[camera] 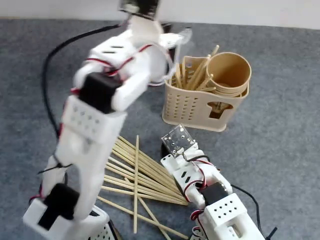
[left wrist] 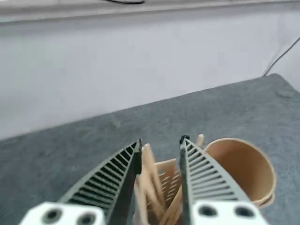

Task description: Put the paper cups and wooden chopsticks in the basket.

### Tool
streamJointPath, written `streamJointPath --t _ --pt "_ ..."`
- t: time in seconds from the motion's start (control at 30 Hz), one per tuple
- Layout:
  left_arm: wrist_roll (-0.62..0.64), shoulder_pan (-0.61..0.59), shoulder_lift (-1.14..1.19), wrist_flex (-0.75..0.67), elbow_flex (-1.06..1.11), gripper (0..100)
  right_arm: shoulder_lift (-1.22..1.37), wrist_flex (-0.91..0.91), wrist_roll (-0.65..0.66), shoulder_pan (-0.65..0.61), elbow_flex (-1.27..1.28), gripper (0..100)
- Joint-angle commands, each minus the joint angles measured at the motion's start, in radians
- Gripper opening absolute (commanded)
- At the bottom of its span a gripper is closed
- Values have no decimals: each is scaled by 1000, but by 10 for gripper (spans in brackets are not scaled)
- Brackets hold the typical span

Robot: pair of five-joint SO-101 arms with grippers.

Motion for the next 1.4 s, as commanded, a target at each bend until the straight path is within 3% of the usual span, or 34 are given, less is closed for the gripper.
streamJointPath --t 0.0,0.33,0.57,0.8,1.0,1.37 --pt "-11 -107 -116 130 -4 143 -24 -22 12 -4 -2 119" --pt "-12 -366 -153 427 -1 135 -24 -22 6 44 -7 119" --pt "-40 -486 -163 457 74 9 -24 -22 5 44 -8 119" --pt "-89 -538 -163 453 249 5 -24 -22 5 44 -8 119" --pt "-89 -598 -186 371 437 5 -24 -21 5 44 -10 119" --pt "-94 -642 -587 -3 1076 5 -19 -18 5 44 -12 119"
